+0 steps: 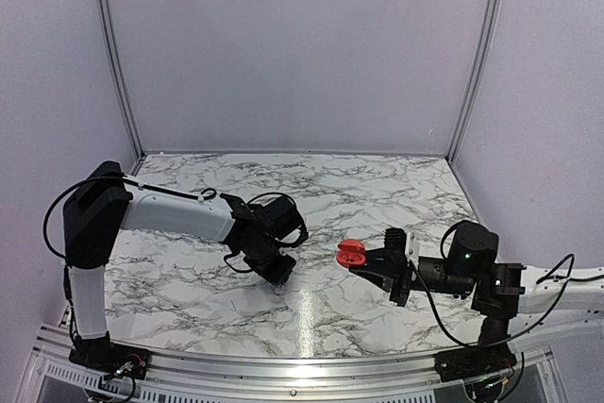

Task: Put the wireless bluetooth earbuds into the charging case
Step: Pick up the right earbud from the center of the board, then insert the right earbud into the right side groove of the charging case.

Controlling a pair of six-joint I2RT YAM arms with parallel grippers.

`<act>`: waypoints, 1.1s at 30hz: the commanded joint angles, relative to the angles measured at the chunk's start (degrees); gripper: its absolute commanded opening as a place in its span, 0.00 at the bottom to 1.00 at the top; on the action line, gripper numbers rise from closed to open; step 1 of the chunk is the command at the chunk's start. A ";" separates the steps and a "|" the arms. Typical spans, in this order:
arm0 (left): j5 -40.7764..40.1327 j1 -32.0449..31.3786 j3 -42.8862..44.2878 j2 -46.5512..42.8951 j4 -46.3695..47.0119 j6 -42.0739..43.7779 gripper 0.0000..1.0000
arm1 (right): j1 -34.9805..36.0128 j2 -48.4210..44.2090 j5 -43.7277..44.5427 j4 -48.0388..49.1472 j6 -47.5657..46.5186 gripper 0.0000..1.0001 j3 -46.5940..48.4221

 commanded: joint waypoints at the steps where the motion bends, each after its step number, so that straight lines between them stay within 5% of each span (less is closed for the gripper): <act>1: -1.01 -0.47 -2.10 -0.69 0.74 -0.33 0.19 | 0.52 0.13 0.96 1.13 1.31 0.00 0.72; 12: -8.83 -0.47 -5.17 -9.43 4.63 -0.25 0.13 | 0.52 2.85 5.54 5.12 4.12 0.00 -0.17; 19: -14.82 -1.21 -10.76 -23.49 13.26 1.83 0.12 | 0.52 8.56 7.95 10.46 4.56 0.00 0.54; 26: -22.61 -6.62 -15.64 -37.25 23.26 9.54 0.13 | 0.52 13.29 7.45 13.04 3.54 0.00 3.19; 33: -27.84 -12.54 -17.66 -41.36 29.77 17.55 0.13 | 0.52 17.17 7.30 10.97 6.31 0.00 7.36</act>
